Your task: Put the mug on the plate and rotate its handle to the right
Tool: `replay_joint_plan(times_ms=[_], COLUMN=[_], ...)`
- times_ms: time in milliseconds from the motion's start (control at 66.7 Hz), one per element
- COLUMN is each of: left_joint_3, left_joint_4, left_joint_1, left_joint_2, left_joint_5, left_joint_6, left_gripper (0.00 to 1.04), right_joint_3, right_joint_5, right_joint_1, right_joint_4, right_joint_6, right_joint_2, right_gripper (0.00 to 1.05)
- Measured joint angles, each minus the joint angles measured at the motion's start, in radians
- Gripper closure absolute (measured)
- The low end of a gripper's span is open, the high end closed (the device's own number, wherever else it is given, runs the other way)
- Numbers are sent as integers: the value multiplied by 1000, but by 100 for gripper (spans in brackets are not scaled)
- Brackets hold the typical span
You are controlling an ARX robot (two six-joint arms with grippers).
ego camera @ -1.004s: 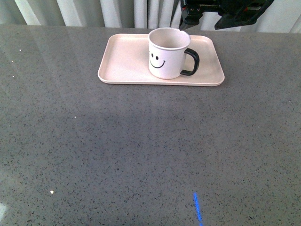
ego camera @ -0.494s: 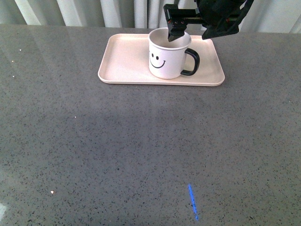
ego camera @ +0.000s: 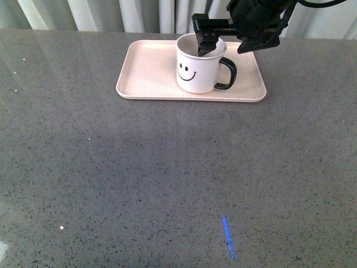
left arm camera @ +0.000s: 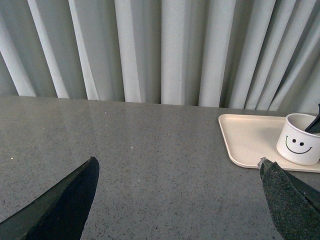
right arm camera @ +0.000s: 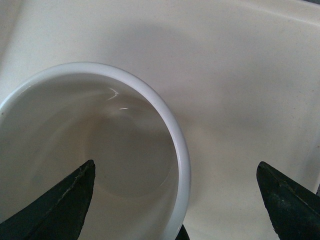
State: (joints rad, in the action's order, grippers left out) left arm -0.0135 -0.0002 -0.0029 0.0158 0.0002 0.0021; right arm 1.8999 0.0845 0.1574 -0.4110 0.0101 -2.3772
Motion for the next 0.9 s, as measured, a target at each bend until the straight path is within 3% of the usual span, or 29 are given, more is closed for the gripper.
replay_joint_plan(times_ms=[195, 644, 899], left_joint_3=[0, 0, 0], left_joint_4=[0, 0, 0], left_joint_1=[0, 0, 0], left_joint_2=[0, 0, 0], left_joint_5=[0, 0, 0], left_joint_6=[0, 0, 0], left_gripper=[9, 9, 9], right_joint_3=[3, 16, 49], right_joint_5=[-7, -2, 17], right_joint_1=[1, 2, -10], right_joint_4=[-2, -27, -79], right_joint_6=[-14, -32, -16], right_joint_2=[-6, -6, -1], right_gripper=[35, 103, 103])
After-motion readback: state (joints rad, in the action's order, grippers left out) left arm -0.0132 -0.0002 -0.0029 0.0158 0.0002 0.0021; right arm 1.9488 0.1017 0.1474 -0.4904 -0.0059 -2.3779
